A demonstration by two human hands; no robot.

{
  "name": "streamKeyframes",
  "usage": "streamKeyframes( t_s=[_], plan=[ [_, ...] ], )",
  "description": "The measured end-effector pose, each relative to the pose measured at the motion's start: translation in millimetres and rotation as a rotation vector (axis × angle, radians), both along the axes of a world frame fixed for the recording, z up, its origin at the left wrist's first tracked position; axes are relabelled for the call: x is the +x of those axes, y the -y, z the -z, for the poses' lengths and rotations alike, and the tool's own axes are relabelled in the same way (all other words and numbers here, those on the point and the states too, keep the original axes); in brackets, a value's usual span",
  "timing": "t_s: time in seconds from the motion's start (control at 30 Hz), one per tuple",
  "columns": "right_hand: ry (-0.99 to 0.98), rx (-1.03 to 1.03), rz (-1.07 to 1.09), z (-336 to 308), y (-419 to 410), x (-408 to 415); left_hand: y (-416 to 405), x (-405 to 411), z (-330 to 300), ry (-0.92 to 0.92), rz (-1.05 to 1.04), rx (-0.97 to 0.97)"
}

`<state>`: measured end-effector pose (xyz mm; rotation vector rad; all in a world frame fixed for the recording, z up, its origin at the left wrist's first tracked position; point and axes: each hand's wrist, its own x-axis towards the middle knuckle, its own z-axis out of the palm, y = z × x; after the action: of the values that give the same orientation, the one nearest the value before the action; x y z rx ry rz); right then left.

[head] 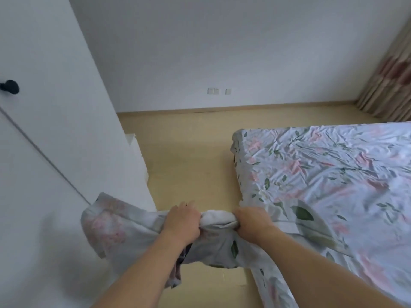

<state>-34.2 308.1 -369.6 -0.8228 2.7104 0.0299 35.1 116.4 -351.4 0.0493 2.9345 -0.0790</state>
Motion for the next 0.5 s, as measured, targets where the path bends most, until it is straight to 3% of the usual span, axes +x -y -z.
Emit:
streamKeyframes(
  t_s=[0.2,0.5],
  plan=[
    [0.007,-0.019,0.17,-7.4,9.4,-79.0,17.7,-111.6,-7.3,0.069,0.071,0.063],
    [0.068,-0.022,0.363,11.0,2.8,-237.9,12.1,-311.6,15.6,0.153,0.254,-0.027]
  ],
)
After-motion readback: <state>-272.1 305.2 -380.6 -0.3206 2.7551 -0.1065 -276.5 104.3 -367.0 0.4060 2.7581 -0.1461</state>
